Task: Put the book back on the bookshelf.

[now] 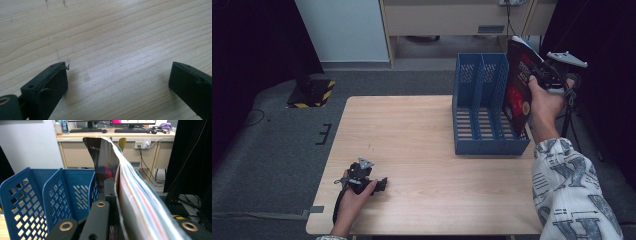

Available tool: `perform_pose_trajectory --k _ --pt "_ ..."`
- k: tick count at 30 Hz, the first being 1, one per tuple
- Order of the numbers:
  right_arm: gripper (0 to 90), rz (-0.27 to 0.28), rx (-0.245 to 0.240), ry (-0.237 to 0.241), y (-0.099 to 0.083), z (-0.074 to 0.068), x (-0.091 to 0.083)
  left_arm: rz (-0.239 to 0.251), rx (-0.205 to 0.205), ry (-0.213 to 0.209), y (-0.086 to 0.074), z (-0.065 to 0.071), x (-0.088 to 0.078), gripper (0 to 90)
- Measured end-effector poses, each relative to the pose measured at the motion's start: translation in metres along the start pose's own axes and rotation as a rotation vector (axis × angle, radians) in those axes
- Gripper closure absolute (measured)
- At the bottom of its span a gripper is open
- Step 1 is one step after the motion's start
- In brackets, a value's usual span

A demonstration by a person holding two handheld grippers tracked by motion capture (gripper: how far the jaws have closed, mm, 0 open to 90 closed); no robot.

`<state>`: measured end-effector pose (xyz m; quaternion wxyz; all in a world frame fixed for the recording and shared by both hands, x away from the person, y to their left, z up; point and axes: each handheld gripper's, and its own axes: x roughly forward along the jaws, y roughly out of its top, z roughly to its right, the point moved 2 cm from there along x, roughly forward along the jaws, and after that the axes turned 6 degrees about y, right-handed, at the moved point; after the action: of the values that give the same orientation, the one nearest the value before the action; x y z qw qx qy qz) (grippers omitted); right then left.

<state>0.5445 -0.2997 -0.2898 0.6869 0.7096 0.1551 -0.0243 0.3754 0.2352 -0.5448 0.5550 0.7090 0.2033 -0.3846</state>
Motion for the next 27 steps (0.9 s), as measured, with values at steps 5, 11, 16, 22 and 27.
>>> perform_pose_trajectory --k 5,11,16,22,27 --pt "87.1 0.01 0.018 0.008 -0.006 0.002 0.0 0.003 0.002 -0.003 0.0 0.0 0.0 1.5" --pt "87.1 0.014 0.013 0.01 -0.015 0.002 0.0 0.004 0.002 -0.003 0.0 0.0 0.0 1.4" --pt "87.1 0.0 0.01 0.011 -0.026 -0.001 0.002 0.003 -0.001 -0.004 0.0 0.001 0.0 1.5" --pt "87.1 -0.007 0.006 0.01 -0.035 -0.003 0.005 0.003 0.0 -0.004 0.0 0.001 0.0 1.5" --pt "87.1 -0.012 0.007 0.008 -0.042 -0.004 0.007 0.003 0.002 -0.005 0.0 0.001 0.0 1.5"
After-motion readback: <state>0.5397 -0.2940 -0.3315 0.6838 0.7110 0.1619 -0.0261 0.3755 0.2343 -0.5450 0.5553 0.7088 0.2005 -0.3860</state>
